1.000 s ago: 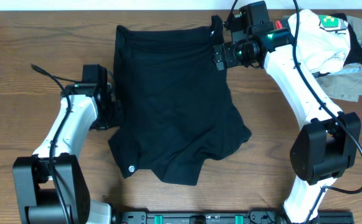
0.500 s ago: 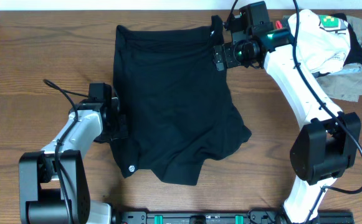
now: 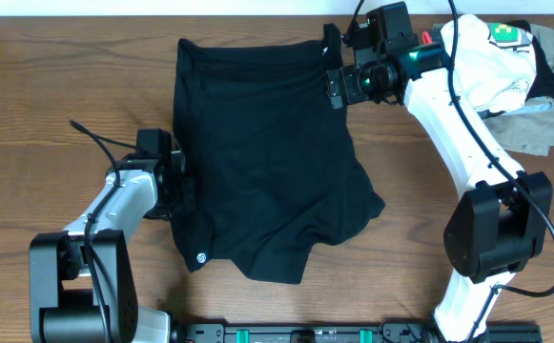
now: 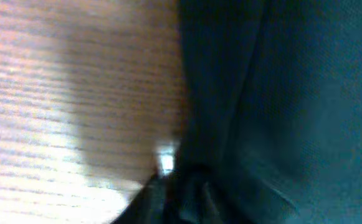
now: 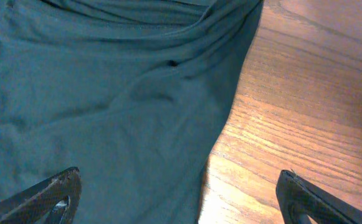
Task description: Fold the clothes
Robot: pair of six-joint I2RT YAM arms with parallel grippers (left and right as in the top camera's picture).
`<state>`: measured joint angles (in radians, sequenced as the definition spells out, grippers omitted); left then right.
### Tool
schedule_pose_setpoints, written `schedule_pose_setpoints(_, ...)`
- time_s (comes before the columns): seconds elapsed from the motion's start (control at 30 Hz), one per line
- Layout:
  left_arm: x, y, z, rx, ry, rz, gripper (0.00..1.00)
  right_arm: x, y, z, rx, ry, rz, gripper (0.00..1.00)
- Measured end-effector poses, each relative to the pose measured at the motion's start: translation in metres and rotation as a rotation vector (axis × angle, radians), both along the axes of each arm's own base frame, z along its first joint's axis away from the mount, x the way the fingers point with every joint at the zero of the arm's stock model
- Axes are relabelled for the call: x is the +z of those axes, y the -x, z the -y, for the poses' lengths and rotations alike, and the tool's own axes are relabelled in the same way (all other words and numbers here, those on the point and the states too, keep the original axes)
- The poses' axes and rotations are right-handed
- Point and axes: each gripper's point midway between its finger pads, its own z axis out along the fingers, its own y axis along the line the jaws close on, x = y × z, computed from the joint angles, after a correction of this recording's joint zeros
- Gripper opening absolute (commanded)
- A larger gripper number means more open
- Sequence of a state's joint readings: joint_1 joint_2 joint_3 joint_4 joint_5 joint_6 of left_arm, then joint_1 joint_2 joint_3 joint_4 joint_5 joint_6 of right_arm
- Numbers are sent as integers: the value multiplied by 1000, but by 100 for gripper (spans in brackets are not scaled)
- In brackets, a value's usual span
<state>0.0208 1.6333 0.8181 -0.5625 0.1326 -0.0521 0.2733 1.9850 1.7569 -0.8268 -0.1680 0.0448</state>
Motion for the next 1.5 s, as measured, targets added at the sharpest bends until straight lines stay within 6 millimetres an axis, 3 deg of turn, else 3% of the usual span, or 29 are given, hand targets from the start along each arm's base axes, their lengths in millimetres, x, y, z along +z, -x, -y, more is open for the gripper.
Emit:
schedule_pose_setpoints(0.23, 0, 1, -3, 13, 17, -5, 6, 0, 0, 1, -3, 6, 0, 98)
schedule_pose_setpoints(0.4, 3, -3, -24, 105, 22, 7, 6, 0, 0, 1, -4, 7, 1, 98)
schedule_pose_setpoints(0.47, 11, -14, -38, 160, 21, 37, 6, 0, 0, 1, -3, 7, 1, 98)
schedule_pose_setpoints(0.73, 64, -92, -97, 285, -25, 343, 8, 0, 0, 1, -4, 7, 0, 98)
schedule_pose_setpoints(0.77, 66, -97, -101, 286, -32, 368, 15, 0, 0, 1, -4, 7, 0, 98)
schedule_pose_setpoints(0.83, 72, -106, -106, 276, -45, 414, 52, -1, 0, 1, -4, 8, -1, 98)
schedule_pose_setpoints(0.93, 79, -117, -110, 264, -58, 470, 96, -1, 0, 1, -4, 8, 0, 98)
schedule_pose_setpoints(1.1, 82, -121, -111, 264, -61, 492, 98, -4, 6, 3, -2, 15, -26, 94)
schedule_pose_setpoints(1.27, 81, -110, -105, 314, -19, 451, 98, -17, 37, 7, 12, 30, -165, 90)
schedule_pose_setpoints(1.5, 121, -95, -76, 293, 123, 487, 98, -48, 90, 3, 50, 61, -370, 84)
